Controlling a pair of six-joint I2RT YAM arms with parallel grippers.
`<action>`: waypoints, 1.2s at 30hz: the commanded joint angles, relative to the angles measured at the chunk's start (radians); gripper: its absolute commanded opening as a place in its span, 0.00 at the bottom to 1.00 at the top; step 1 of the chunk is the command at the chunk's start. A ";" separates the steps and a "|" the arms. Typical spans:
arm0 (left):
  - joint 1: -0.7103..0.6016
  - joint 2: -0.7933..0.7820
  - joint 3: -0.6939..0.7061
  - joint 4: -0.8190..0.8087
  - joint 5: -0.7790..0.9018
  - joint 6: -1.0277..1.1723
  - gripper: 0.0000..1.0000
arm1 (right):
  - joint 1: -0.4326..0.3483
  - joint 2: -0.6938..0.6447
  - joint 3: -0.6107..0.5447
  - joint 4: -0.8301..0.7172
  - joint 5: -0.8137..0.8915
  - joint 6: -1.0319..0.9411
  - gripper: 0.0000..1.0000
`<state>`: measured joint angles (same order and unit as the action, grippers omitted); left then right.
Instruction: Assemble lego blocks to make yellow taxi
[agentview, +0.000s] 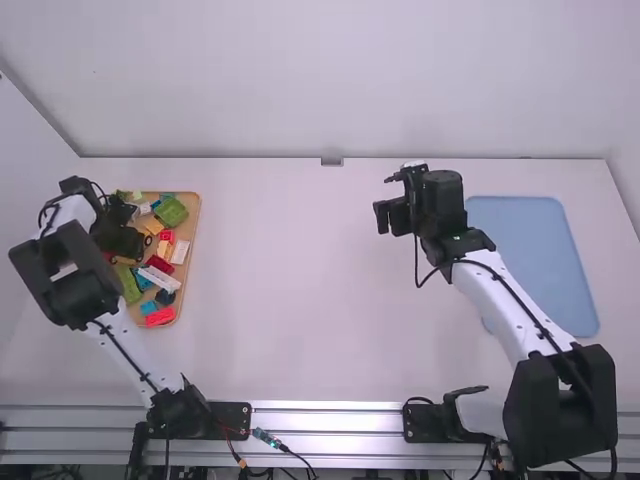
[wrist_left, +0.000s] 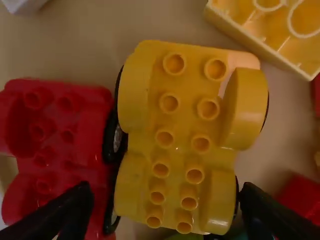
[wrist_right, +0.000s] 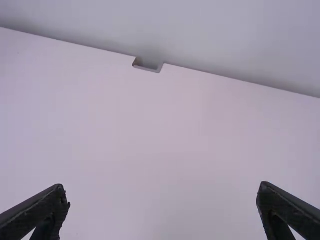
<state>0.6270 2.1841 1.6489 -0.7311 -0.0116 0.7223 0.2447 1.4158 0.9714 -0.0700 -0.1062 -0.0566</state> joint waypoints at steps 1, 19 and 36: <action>-0.017 0.006 -0.010 -0.018 -0.013 -0.031 0.77 | -0.003 0.001 0.031 0.003 -0.002 0.000 0.99; -0.031 0.000 0.011 -0.057 -0.009 -0.074 0.91 | -0.003 0.001 0.031 0.002 0.002 0.000 0.99; -0.025 0.000 -0.066 0.021 -0.065 -0.045 0.87 | -0.003 0.001 0.031 0.011 0.002 0.000 0.99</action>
<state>0.5999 2.1830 1.6089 -0.6987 -0.0658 0.6846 0.2447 1.4158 0.9714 -0.0628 -0.1062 -0.0570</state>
